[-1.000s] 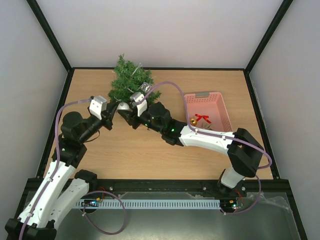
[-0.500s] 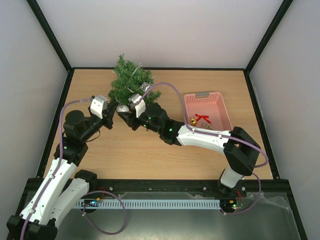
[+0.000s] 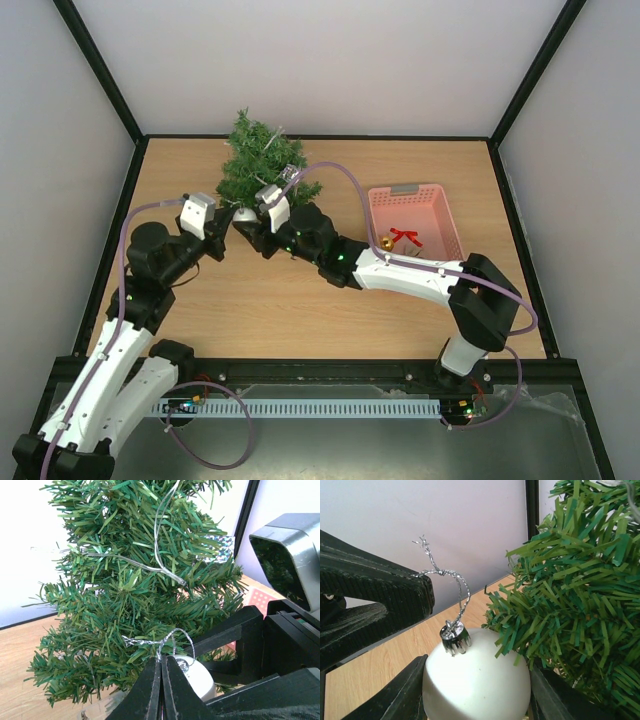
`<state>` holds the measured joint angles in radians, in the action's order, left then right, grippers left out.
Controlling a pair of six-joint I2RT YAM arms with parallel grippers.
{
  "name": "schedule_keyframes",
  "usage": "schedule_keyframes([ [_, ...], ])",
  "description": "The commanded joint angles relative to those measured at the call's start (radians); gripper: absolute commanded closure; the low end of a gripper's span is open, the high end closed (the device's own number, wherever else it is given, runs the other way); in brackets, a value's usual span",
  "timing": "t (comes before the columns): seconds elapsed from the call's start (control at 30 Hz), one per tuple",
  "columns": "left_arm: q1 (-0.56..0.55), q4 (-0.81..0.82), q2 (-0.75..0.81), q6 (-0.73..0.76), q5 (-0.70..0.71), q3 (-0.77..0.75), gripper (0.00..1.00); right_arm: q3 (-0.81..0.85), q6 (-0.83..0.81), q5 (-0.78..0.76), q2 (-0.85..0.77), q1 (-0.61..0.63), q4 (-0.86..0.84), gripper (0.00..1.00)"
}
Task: Decorate the small christmas tree
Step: Hang the decoration item on the Christmas tree.
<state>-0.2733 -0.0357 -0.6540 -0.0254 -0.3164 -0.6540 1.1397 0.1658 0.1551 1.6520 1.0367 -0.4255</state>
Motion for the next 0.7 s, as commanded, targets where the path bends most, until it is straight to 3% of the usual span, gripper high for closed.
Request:
schedule_keyframes([
  [0.0, 0.008, -0.021, 0.005, 0.016, 0.018, -0.014, 0.98, 0.031, 0.009, -0.004, 0.020, 0.007, 0.025, 0.62],
  [0.67, 0.007, 0.010, -0.023, 0.016, 0.027, -0.004, 0.98, 0.063, -0.005, -0.021, 0.036, 0.007, 0.063, 0.62],
])
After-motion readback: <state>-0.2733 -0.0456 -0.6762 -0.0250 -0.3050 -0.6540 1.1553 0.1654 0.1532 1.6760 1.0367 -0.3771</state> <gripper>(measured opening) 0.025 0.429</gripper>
